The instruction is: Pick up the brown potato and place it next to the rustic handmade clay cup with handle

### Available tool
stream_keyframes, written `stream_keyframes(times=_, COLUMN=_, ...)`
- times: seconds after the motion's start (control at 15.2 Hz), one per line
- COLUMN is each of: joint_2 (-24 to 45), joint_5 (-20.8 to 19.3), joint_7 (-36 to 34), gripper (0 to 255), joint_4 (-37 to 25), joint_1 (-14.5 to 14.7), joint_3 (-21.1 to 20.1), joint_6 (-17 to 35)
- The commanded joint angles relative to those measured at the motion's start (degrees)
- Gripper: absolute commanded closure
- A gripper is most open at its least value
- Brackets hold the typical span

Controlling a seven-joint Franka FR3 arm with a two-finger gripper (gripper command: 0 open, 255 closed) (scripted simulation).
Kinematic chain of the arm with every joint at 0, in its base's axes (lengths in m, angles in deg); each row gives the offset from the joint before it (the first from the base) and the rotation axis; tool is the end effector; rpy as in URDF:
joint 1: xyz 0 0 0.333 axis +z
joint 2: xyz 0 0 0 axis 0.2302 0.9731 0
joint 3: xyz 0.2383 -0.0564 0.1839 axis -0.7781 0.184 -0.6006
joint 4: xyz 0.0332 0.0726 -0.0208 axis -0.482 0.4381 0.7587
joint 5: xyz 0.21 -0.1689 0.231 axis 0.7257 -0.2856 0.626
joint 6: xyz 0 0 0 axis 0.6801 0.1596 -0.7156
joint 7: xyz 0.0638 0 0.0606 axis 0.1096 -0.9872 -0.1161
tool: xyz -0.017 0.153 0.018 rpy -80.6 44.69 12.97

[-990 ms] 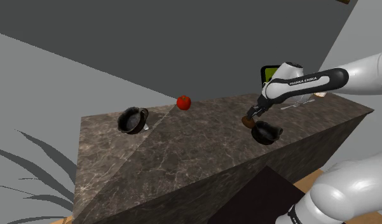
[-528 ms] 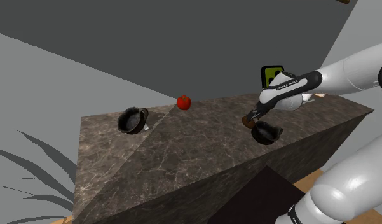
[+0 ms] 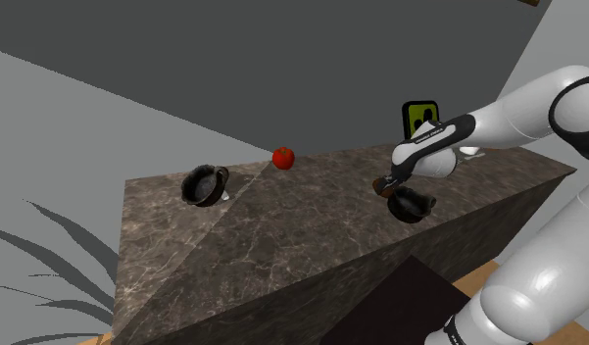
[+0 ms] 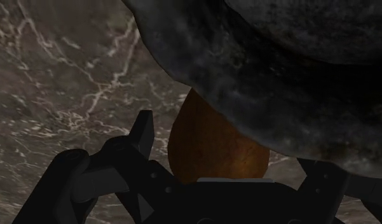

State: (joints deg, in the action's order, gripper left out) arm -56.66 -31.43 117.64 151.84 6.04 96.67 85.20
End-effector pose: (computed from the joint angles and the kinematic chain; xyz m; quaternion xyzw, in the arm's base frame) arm 0.3979 -0.2530 0.2990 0.9863 -0.0737 0.1417 0.0412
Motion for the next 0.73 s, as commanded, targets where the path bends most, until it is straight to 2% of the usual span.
stream_keyframes(times=0.0, joint_2=0.17, joint_5=0.19, joint_7=0.14, gripper=0, joint_4=-0.07, joint_1=0.04, joint_3=0.02, joint_6=0.10)
stream_keyframes(times=0.33, joint_2=0.15, joint_5=0.18, joint_7=0.13, gripper=0, joint_4=-0.06, joint_1=0.03, joint_3=0.02, joint_6=0.09)
stream_keyframes(times=0.4, joint_2=0.15, joint_5=0.18, joint_7=0.13, gripper=255, joint_4=-0.06, joint_1=0.03, joint_3=0.02, joint_6=0.09)
stream_keyframes(times=0.66, joint_2=0.15, joint_5=0.17, joint_7=0.12, gripper=255, joint_4=-0.06, joint_1=0.03, joint_3=0.01, joint_6=0.09)
